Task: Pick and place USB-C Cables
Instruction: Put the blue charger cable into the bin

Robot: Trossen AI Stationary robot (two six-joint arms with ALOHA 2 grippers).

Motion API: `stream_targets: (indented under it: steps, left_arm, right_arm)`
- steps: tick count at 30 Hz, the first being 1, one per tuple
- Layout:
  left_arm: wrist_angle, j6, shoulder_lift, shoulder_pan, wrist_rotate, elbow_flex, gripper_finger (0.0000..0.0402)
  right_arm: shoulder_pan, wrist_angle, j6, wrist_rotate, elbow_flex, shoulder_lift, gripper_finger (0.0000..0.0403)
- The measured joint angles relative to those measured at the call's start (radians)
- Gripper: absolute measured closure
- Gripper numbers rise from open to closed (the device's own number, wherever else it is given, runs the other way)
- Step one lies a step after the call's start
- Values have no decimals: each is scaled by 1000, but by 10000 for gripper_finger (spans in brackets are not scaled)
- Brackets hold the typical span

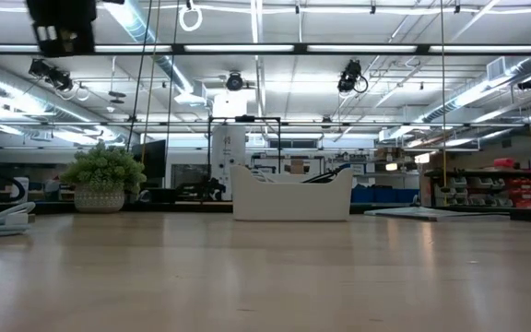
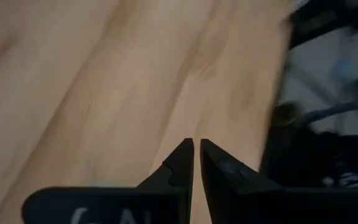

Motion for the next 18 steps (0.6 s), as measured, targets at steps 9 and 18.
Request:
stream_targets:
  steps: [9, 18]
  left_arm:
    - [-124, -235, 246, -75, 200, 50, 366]
    - [-176, -331, 423, -101, 236, 50, 338]
  right_arm:
    - [0, 0, -3, 0, 0, 24, 255]
    - [0, 0, -4, 1, 0, 24, 255]
